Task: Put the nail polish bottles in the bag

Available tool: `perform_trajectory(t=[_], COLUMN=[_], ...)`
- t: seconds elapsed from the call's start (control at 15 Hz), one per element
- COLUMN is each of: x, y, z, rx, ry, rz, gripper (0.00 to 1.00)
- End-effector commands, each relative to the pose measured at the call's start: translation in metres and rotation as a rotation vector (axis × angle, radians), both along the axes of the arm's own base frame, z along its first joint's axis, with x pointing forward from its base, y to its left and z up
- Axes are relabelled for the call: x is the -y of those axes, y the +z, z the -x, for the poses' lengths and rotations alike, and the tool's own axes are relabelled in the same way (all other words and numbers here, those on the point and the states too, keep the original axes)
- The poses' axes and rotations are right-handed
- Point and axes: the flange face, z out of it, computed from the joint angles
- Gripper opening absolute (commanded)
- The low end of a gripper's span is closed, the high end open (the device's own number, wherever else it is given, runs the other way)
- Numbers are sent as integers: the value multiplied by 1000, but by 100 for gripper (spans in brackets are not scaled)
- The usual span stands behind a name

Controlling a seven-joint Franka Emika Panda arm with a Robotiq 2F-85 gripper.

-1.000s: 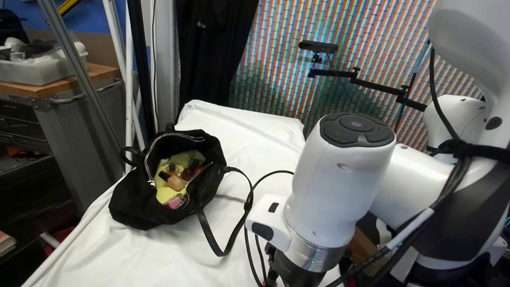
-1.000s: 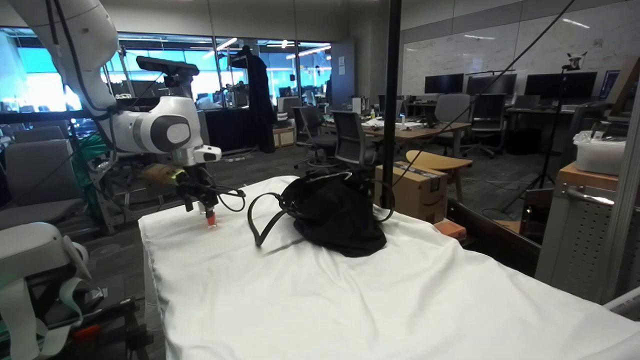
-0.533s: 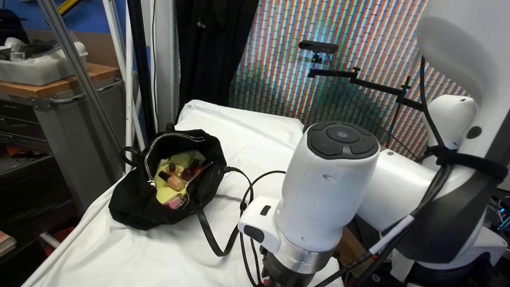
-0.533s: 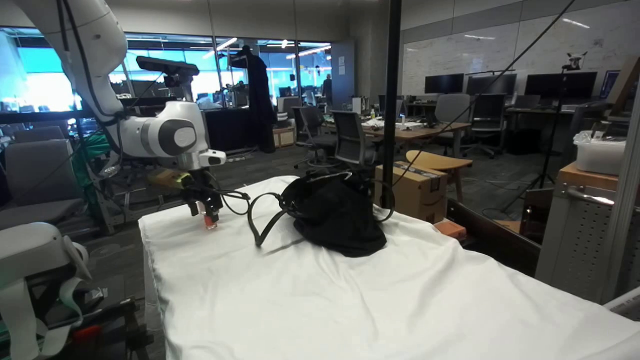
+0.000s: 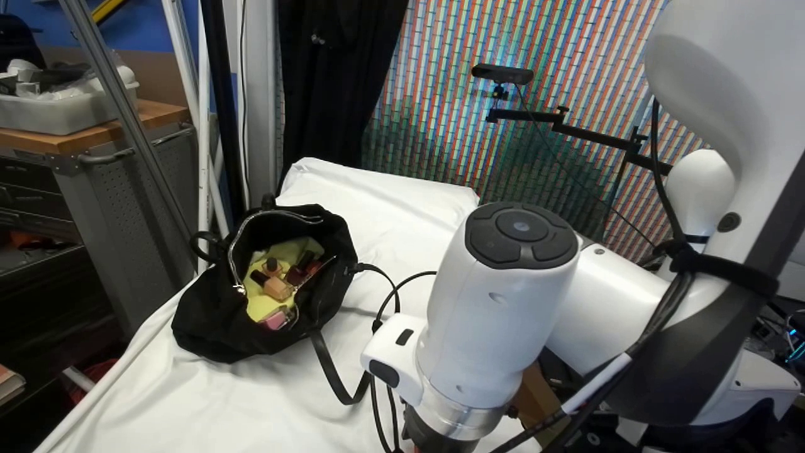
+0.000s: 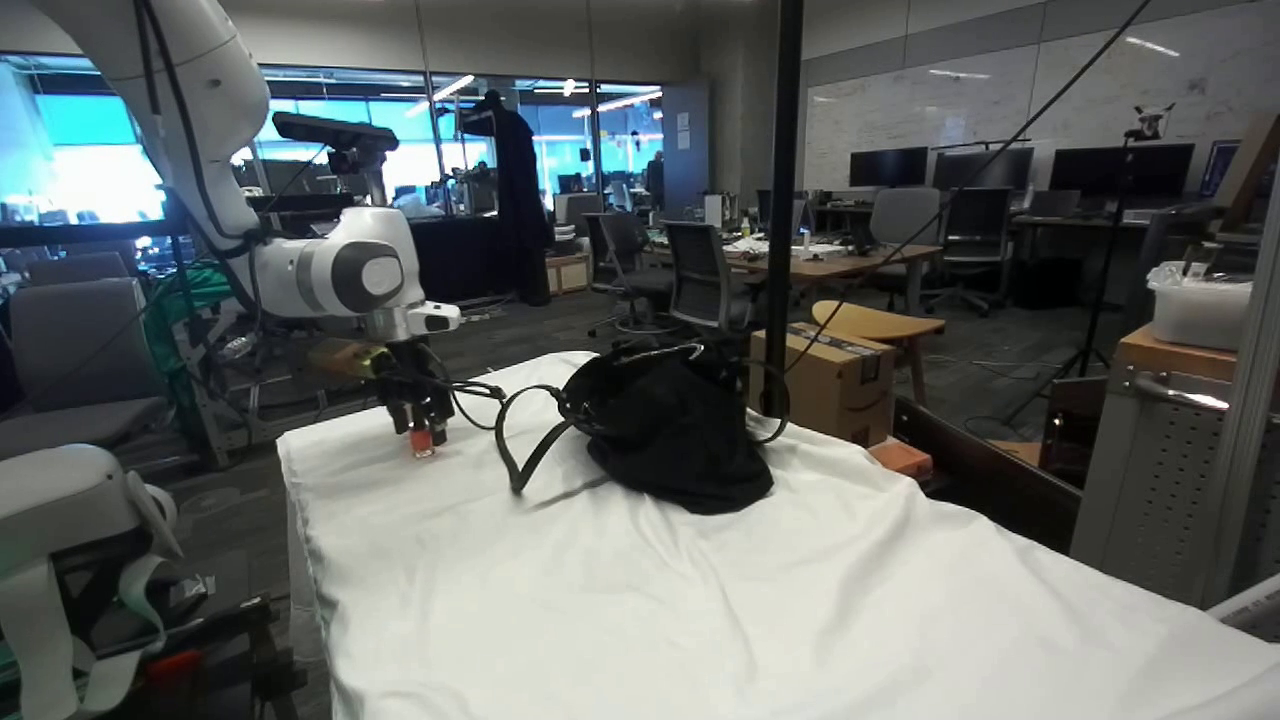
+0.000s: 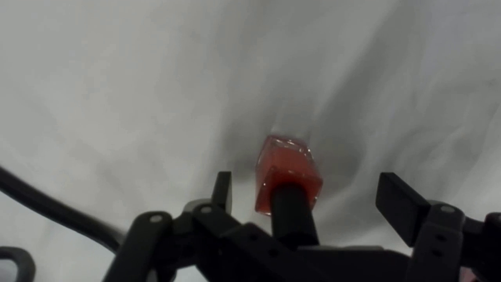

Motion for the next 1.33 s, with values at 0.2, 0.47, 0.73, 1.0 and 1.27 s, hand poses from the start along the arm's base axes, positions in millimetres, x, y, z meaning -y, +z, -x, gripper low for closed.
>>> perform_trajectory(t=[0.2, 0.47, 0.73, 1.0, 1.27], x=[-6, -6, -9, -12, -6], y=[-1, -2, 3, 11, 28], z=[-2, 0, 0, 0, -18], rx=[-24, -31, -29, -9, 71], ry=[-22, -28, -38, -59, -137], rz=[50, 68, 75, 93, 98], gripper=[56, 28, 16, 16, 16])
